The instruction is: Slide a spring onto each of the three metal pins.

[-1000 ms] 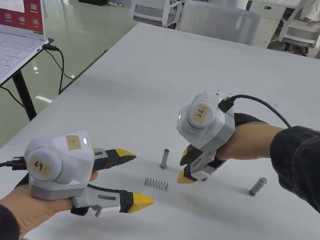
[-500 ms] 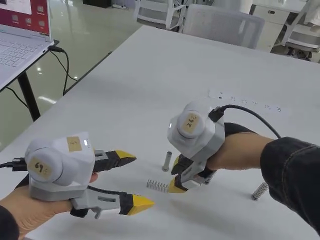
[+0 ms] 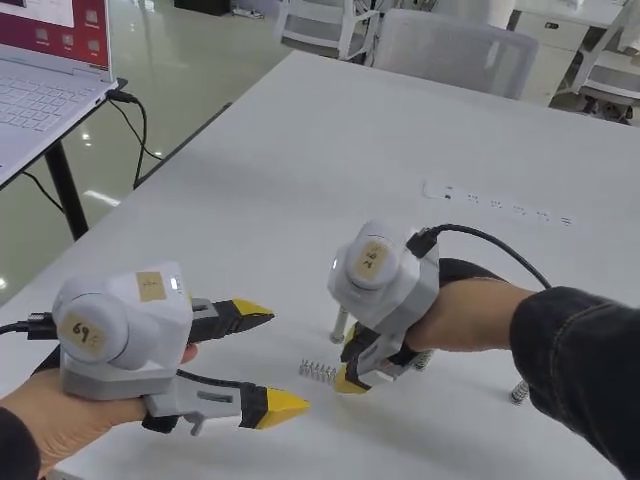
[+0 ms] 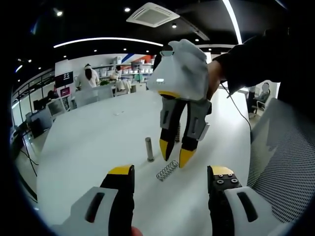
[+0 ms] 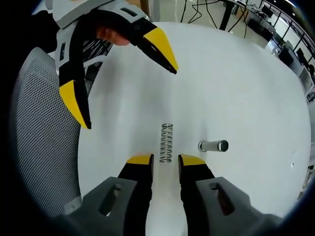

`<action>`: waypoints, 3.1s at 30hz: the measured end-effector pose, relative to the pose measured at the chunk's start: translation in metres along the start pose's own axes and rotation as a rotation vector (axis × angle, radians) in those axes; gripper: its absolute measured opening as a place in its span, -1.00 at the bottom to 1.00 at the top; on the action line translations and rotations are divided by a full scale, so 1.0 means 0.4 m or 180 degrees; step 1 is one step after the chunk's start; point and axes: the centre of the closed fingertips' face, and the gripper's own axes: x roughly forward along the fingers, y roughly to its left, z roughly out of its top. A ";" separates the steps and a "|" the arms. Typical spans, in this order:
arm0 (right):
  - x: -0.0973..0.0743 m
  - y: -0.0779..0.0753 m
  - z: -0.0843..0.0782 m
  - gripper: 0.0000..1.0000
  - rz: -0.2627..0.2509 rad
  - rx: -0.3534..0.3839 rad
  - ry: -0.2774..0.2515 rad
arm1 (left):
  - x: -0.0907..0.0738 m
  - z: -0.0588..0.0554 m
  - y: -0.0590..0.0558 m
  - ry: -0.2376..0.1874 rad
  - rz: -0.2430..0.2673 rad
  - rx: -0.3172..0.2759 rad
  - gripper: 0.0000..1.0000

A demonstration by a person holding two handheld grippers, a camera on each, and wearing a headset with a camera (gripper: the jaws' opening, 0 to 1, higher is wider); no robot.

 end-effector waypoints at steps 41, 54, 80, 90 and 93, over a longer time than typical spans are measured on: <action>-0.060 0.037 0.016 -0.75 0.0009 -0.0209 0.0000 | 0.016 -0.007 -0.012 0.0061 -0.0066 0.0028 0.07; -0.122 0.072 0.022 -0.74 0.0031 -0.0352 -0.0029 | 0.035 0.014 -0.035 0.0046 -0.0208 0.0139 -0.15; -0.166 0.106 0.031 -0.74 0.0062 -0.0645 -0.0056 | 0.041 0.044 -0.081 -0.0030 -0.0472 0.0358 -0.73; -0.164 0.119 0.027 -0.74 0.0120 -0.0746 -0.0038 | 0.042 0.038 -0.096 0.0002 -0.0562 0.0367 -0.82; -0.163 0.120 0.026 -0.74 0.0128 -0.0760 -0.0035 | 0.042 0.034 -0.099 0.0015 -0.0584 0.0374 -0.83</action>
